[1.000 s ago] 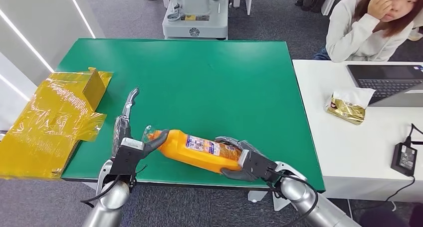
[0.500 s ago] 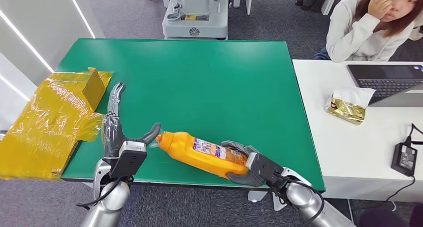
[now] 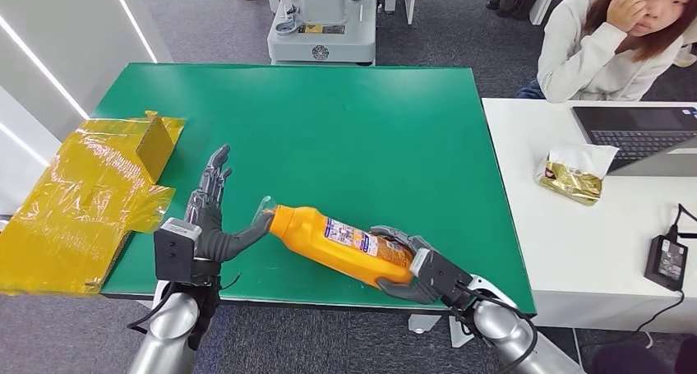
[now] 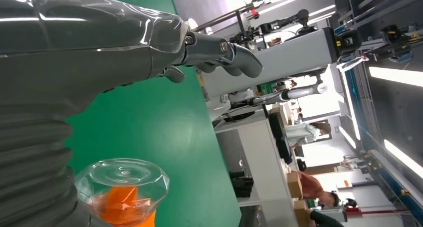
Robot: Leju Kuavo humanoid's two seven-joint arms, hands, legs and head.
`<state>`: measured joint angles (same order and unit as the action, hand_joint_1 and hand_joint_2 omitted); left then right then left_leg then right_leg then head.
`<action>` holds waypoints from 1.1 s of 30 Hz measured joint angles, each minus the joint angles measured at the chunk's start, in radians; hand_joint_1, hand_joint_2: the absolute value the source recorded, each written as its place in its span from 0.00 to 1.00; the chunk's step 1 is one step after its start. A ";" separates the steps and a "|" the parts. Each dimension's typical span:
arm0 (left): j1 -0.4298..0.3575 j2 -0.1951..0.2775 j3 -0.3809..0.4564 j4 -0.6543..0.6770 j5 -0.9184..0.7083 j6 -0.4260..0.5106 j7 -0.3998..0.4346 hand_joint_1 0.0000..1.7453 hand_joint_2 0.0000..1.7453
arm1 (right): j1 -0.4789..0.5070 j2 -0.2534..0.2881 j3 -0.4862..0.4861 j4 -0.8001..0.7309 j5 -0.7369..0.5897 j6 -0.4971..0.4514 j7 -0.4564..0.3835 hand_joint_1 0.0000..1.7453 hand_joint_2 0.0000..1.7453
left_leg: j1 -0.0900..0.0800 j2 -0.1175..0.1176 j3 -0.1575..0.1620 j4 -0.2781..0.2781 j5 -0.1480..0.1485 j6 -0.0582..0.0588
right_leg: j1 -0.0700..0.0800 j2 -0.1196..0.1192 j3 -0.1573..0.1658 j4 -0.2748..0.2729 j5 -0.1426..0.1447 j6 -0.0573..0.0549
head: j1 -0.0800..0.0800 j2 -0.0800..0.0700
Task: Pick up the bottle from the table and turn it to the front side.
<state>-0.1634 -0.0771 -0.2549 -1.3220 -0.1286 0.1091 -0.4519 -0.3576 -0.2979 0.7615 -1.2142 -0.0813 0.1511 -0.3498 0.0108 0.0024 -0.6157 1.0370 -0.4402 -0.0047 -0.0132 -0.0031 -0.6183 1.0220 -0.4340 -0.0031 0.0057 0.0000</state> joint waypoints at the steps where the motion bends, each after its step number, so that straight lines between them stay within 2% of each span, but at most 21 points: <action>1: 0.000 0.000 0.001 0.001 0.000 0.000 0.000 0.00 1.00 | 0.001 0.000 -0.001 0.000 0.000 -0.001 0.000 1.00 1.00 | 0.000 0.000 0.000 0.000 0.000 0.000 | 0.000 0.000 0.000 0.000 0.000 0.000 | 0.000 0.000; 8: 0.000 0.002 0.007 0.001 0.013 -0.002 0.000 0.00 1.00 | 0.037 0.017 -0.058 -0.008 -0.052 -0.095 -0.035 1.00 1.00 | 0.000 -0.001 0.000 0.000 0.000 0.000 | 0.000 -0.001 0.000 0.000 0.000 0.000 | 0.000 0.000; 15: 0.001 0.009 0.011 0.001 0.045 -0.009 -0.003 0.00 1.00 | 0.176 0.078 -0.237 -0.135 -0.086 -0.262 -0.104 1.00 1.00 | 0.000 -0.001 -0.001 0.000 0.000 0.000 | 0.000 -0.002 0.000 0.000 -0.001 0.000 | 0.000 0.000; 20: 0.001 0.009 0.011 0.001 0.046 -0.008 -0.005 0.00 1.00 | 0.251 0.133 -0.329 -0.223 -0.075 -0.287 -0.112 1.00 1.00 | 0.000 -0.001 -0.001 0.000 0.000 0.000 | 0.000 -0.002 -0.001 0.000 -0.001 0.000 | 0.000 0.000; 29: 0.002 0.009 0.011 0.001 0.047 -0.007 -0.011 0.00 1.00 | 0.297 0.171 -0.382 -0.283 -0.068 -0.293 -0.123 1.00 1.00 | 0.000 -0.001 -0.001 0.000 0.000 0.000 | 0.000 -0.001 0.000 0.000 -0.001 0.000 | 0.000 0.000; 33: 0.011 0.008 0.011 -0.001 0.046 -0.012 -0.011 0.00 1.00 | 0.323 0.203 -0.413 -0.321 -0.054 -0.319 -0.139 1.00 1.00 | 0.000 -0.001 -0.001 0.000 0.000 0.000 | 0.000 -0.001 -0.001 0.000 -0.001 -0.001 | 0.000 0.000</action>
<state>-0.1526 -0.0688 -0.2441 -1.3233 -0.0826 0.0975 -0.4631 -0.0350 -0.0946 0.3487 -1.5350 -0.1357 -0.1680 -0.4889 0.0108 0.0013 -0.6167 1.0367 -0.4406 -0.0050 -0.0132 -0.0045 -0.6188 1.0220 -0.4351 -0.0037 0.0056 0.0000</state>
